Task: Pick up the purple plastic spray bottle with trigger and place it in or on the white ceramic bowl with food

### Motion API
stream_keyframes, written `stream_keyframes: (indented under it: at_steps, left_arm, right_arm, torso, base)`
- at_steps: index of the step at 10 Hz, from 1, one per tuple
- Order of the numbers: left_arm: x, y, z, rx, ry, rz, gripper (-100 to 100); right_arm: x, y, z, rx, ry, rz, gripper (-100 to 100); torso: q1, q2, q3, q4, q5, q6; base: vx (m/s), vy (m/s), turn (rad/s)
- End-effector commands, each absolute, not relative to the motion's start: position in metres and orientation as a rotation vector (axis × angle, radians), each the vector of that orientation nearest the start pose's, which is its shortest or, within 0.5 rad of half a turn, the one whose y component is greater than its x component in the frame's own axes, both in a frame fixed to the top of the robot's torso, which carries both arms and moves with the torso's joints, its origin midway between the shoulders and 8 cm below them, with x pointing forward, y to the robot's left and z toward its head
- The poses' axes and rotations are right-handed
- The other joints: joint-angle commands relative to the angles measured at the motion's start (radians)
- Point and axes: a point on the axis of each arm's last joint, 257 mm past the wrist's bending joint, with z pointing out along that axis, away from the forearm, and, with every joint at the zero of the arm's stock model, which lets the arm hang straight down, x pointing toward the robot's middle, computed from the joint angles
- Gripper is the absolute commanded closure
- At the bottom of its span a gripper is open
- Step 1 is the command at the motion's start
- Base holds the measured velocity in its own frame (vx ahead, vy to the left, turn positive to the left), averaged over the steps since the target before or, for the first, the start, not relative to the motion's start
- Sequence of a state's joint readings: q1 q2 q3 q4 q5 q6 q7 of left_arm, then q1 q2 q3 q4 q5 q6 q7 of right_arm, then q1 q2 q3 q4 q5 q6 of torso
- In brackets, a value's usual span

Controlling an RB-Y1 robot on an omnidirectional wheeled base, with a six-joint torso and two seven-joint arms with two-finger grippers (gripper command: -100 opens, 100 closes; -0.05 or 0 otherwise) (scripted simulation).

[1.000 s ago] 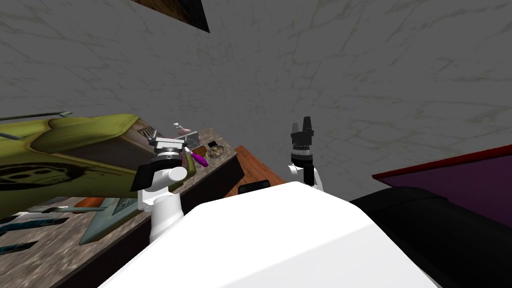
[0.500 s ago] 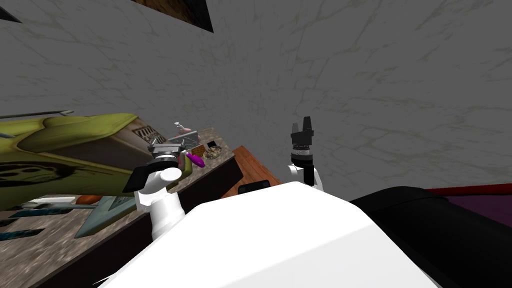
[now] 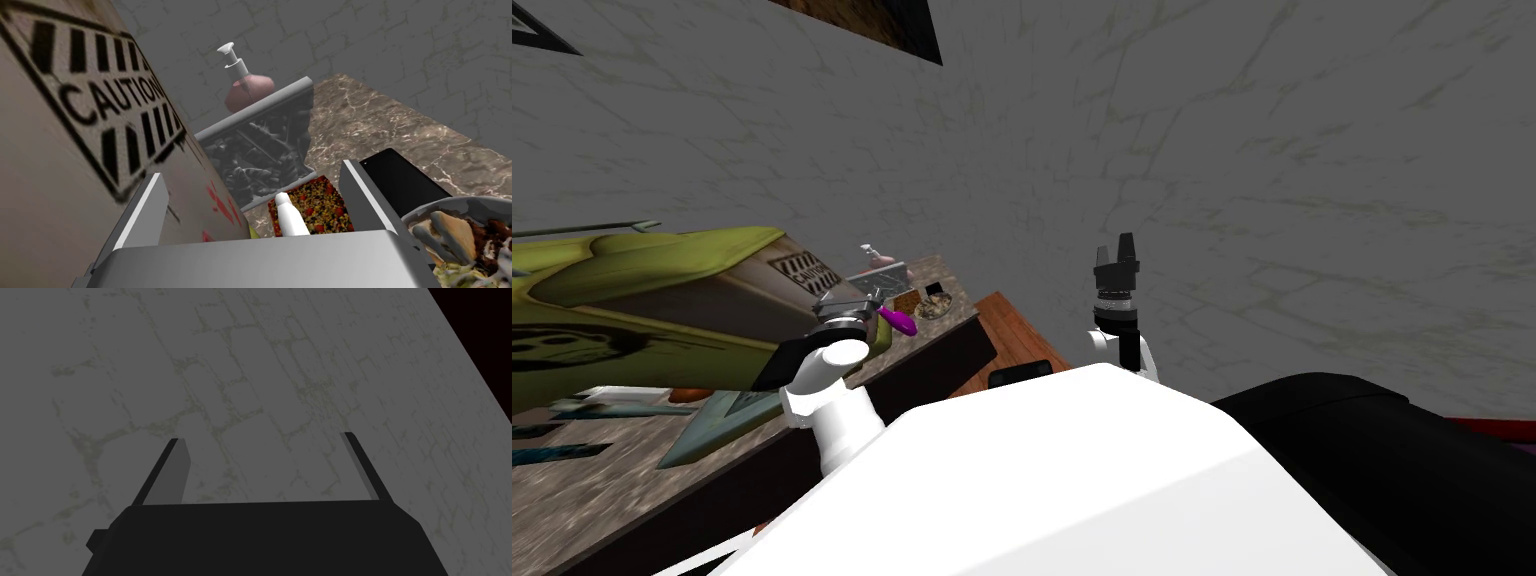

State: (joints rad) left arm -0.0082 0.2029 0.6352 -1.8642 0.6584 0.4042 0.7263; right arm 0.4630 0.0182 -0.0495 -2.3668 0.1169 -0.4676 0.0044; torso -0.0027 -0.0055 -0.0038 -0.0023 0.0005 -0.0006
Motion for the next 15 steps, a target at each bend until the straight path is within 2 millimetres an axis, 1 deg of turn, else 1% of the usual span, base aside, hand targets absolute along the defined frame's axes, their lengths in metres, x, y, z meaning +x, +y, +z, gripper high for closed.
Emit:
stream_keyframes:
  at_steps: [1,3,5,8,10,11,12,13,14,15]
  left_arm:
    - [0.465,0.534,-0.108,-1.887,-0.026,-1.792,-100]
    - [0.457,0.547,-0.137,-1.986,-0.144,-1.788,-100]
    - [0.449,0.554,-0.166,-2.072,-0.258,-1.781,-100]
    - [0.437,0.557,-0.202,-2.172,-0.405,-1.771,-100]
    - [0.43,0.554,-0.226,-2.231,-0.498,-1.766,-100]
    - [0.435,0.556,-0.216,-2.211,-0.465,-1.769,-100]
    - [0.435,0.556,-0.218,-2.216,-0.471,-1.768,0]
    - [0.435,0.556,-0.218,-2.215,-0.47,-1.768,-100]
    - [0.435,0.556,-0.218,-2.215,-0.471,-1.768,100]
    - [0.435,0.556,-0.218,-2.215,-0.47,-1.768,100]
  right_arm:
    - [0.332,-0.276,0.067,0.524,0.6,1.199,0]
    - [0.332,-0.276,0.067,0.524,0.6,1.199,0]
    - [0.332,-0.276,0.067,0.524,0.6,1.199,0]
    - [0.332,-0.276,0.068,0.524,0.6,1.199,0]
    - [0.332,-0.276,0.068,0.524,0.6,1.199,0]
    - [0.332,-0.276,0.068,0.524,0.6,1.199,0]
    - [0.332,-0.276,0.068,0.524,0.6,1.199,0]
    - [0.332,-0.276,0.068,0.524,0.6,1.199,0]
    - [0.332,-0.276,0.068,0.524,0.6,1.199,0]
    - [0.332,-0.276,0.068,0.524,0.6,1.199,0]
  torso:
    - [0.0,0.0,0.0,0.0,0.0,0.0]
    - [0.003,0.0,0.0,0.0,0.001,0.0]
    - [0.001,-0.002,-0.001,-0.001,0.001,0.0]
    - [0.004,0.001,0.0,0.0,0.001,0.0]
    - [0.005,0.0,0.0,0.0,0.001,0.0]
    - [0.005,0.0,0.0,0.0,0.001,0.0]
    - [0.007,0.001,0.0,0.0,0.001,0.0]
    - [0.009,0.002,0.001,0.0,0.002,0.0]
    - [0.009,0.002,0.001,0.0,0.002,0.0]
    - [0.009,0.002,0.001,0.0,0.002,0.0]
  base:
    - [0.04,-0.091,0.052]
    - [0.044,-0.089,0.091]
    - [0.064,-0.112,0.114]
    - [0.024,-0.078,0.086]
    - [0.029,-0.064,0.069]
    - [0.009,-0.032,0.018]
    - [0.002,-0.006,-0.002]
    - [0.0,0.0,0.0]
    - [0.0,0.0,0.0]
    - [0.0,0.0,0.0]
